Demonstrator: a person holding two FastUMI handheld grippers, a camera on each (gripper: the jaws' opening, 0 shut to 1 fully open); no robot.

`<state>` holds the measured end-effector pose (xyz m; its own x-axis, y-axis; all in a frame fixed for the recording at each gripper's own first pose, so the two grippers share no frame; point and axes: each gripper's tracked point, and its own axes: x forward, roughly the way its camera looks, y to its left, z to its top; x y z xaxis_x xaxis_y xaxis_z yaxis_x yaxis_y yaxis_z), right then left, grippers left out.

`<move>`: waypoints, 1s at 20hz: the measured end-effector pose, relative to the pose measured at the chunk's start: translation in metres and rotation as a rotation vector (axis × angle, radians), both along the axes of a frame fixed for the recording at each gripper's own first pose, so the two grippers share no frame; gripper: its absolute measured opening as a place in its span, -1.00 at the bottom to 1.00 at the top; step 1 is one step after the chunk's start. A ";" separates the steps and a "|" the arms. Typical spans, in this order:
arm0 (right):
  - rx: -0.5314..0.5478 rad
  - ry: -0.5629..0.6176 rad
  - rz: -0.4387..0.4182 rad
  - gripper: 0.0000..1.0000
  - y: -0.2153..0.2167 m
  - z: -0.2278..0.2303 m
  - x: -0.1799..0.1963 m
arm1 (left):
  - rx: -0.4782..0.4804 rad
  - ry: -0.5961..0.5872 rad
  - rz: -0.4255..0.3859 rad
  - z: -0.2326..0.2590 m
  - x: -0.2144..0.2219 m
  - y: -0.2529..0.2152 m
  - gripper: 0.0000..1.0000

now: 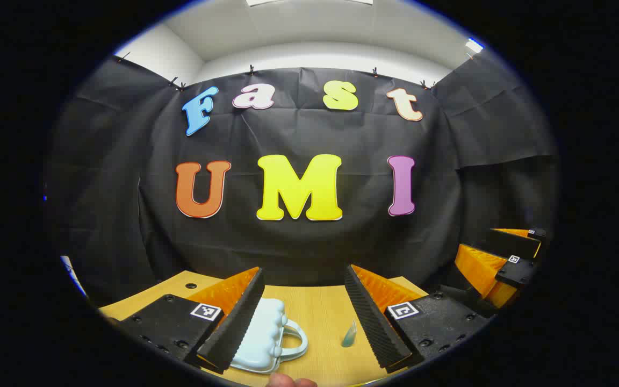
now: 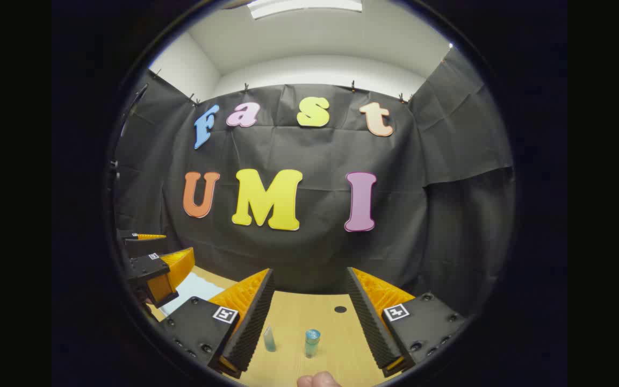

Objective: First open the suitcase, pack the skin care products into it, and then close the suitcase.

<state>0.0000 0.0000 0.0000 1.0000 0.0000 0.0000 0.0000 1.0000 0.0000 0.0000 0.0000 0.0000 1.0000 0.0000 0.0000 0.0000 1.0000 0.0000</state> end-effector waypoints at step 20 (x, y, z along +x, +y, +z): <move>0.037 0.021 0.001 0.56 -0.011 -0.010 0.016 | 0.028 0.007 0.020 -0.004 0.007 0.002 0.92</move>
<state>0.0164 -0.0115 -0.0100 0.9998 0.0011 -0.0207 -0.0003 0.9993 0.0374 0.0074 0.0024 -0.0038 0.9998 0.0197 -0.0069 -0.0195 0.9994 0.0282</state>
